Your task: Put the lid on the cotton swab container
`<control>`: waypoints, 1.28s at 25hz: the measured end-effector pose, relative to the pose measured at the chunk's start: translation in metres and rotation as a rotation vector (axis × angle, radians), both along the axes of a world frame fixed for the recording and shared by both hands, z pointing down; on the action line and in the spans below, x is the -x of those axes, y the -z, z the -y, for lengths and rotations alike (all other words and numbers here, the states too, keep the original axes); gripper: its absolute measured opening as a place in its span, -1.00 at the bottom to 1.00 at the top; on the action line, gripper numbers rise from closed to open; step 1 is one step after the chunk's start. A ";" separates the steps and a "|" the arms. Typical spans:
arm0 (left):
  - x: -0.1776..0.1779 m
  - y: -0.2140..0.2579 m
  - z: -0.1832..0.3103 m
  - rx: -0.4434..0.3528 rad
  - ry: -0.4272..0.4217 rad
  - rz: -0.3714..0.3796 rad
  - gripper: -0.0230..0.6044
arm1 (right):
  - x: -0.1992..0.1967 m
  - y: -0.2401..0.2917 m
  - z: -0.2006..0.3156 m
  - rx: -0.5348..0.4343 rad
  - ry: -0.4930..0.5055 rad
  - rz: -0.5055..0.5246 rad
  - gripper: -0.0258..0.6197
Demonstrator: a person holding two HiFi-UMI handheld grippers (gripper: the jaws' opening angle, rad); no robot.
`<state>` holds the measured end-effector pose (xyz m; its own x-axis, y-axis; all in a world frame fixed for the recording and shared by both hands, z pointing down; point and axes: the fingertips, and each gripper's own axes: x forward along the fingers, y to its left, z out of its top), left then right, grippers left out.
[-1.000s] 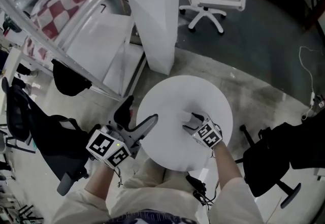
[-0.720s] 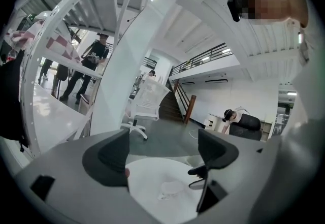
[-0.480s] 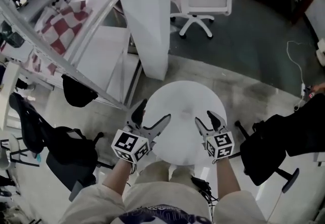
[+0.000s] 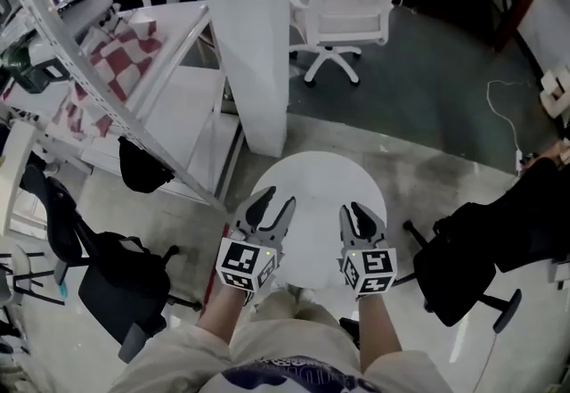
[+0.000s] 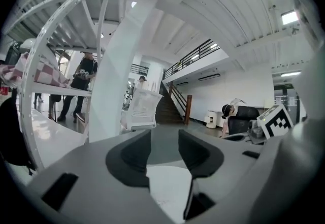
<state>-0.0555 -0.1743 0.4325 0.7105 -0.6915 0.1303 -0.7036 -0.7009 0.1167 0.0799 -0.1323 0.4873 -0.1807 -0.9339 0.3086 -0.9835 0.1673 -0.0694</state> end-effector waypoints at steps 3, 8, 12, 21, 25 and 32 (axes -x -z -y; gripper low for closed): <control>-0.003 0.007 -0.015 -0.041 0.043 0.026 -0.53 | 0.003 0.008 -0.014 -0.022 -0.003 -0.009 -0.70; -0.008 0.021 -0.035 -0.098 0.121 0.047 -0.88 | 0.006 0.022 -0.028 -0.060 0.019 -0.047 -0.82; -0.011 0.033 -0.046 -0.155 0.165 0.064 -0.93 | 0.004 0.034 -0.033 -0.096 0.005 -0.084 -0.89; -0.015 0.057 -0.043 -0.235 0.157 0.036 -0.94 | 0.013 0.078 -0.023 -0.270 -0.019 -0.159 -0.89; -0.012 0.064 -0.033 -0.261 0.148 0.031 -0.94 | 0.014 0.090 -0.013 -0.315 -0.042 -0.144 -0.89; -0.012 0.067 -0.029 -0.259 0.139 0.017 -0.94 | 0.018 0.096 -0.014 -0.334 -0.054 -0.151 -0.89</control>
<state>-0.0435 -0.1452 0.3650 0.6060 -0.7938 -0.0520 -0.7952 -0.6027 -0.0667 0.0615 -0.1180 0.3913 -0.1037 -0.9946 0.0044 -0.9866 0.1034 0.1263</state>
